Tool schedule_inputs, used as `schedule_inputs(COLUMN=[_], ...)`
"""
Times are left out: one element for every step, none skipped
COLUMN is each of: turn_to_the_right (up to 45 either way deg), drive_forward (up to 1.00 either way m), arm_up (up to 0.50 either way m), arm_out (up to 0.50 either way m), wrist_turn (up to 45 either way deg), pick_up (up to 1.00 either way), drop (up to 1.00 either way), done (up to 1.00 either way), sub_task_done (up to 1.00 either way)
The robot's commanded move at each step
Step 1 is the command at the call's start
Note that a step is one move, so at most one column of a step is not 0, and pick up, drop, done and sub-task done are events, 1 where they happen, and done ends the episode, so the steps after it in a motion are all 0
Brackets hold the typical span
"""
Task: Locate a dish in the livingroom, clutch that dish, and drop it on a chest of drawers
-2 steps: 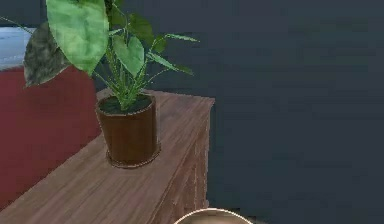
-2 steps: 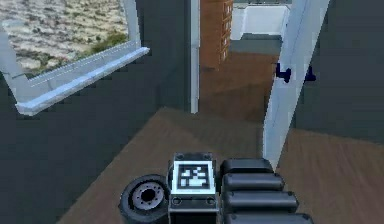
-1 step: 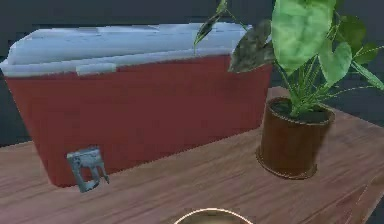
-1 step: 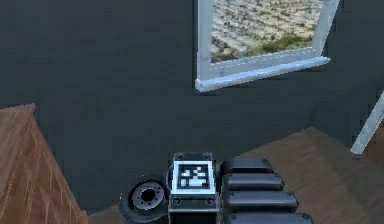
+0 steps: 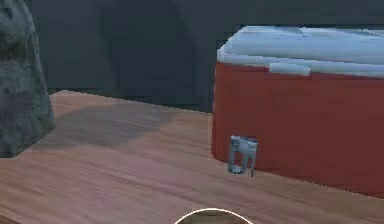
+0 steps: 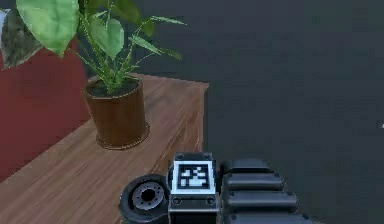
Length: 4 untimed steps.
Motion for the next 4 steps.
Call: schedule_inputs(turn_to_the_right=[-45.0, 0.0, 0.0, 0.0], drive_forward=[0.0, 0.0, 0.0, 0.0], arm_up=[0.0, 0.0, 0.0, 0.0], arm_out=[0.0, 0.2, 0.0, 0.0], wrist_turn=[0.0, 0.0, 45.0, 30.0], pick_up=[0.0, 0.0, 0.0, 0.0], drop=[0.0, 0.0, 0.0, 0.0], done=[0.0, 0.0, 0.0, 0.0], sub_task_done=[0.0, 0.0, 0.0, 0.0])
